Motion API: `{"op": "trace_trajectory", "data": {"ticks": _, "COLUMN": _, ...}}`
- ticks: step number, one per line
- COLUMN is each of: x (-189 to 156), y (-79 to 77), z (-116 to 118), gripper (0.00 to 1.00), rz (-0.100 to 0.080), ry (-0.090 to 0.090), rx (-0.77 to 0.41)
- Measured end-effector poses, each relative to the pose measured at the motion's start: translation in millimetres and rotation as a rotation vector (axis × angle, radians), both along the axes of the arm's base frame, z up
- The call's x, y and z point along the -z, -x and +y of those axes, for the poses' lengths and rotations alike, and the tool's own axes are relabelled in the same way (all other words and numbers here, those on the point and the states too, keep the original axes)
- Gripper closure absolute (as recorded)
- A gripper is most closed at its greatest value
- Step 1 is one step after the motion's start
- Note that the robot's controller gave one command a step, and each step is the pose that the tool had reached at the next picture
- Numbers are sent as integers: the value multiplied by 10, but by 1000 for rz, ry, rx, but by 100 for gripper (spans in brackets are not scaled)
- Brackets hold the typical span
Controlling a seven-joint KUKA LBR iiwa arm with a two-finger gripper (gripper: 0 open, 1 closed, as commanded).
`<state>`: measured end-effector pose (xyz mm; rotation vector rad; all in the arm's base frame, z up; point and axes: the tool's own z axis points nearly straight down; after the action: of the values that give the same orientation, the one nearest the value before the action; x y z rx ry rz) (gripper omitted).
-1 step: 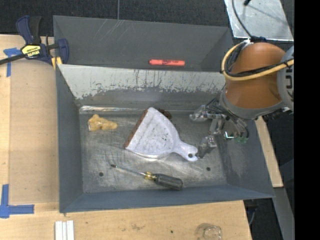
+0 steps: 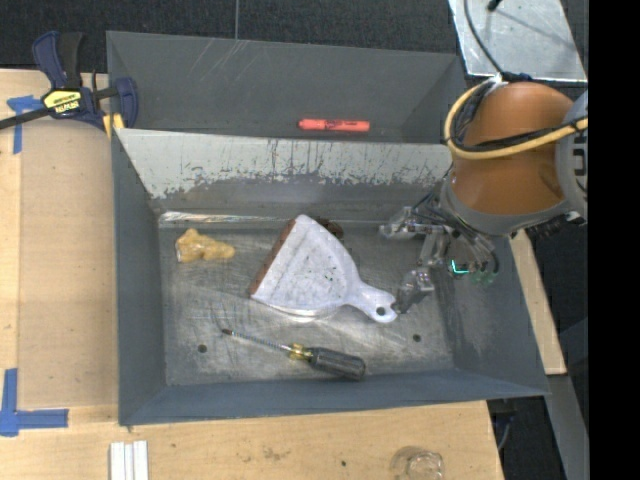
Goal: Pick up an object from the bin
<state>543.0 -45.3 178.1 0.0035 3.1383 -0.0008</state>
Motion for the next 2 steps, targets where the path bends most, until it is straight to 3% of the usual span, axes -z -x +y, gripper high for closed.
{"op": "trace_trajectory", "data": {"ticks": 1, "x": 305, "y": 116, "z": 17, "gripper": 0, "rz": -7, "ry": 0, "rx": 58}}
{"op": "trace_trajectory", "data": {"ticks": 2, "x": 899, "y": 227, "z": 14, "gripper": 0, "rz": -4, "ry": -1, "rx": 119}}
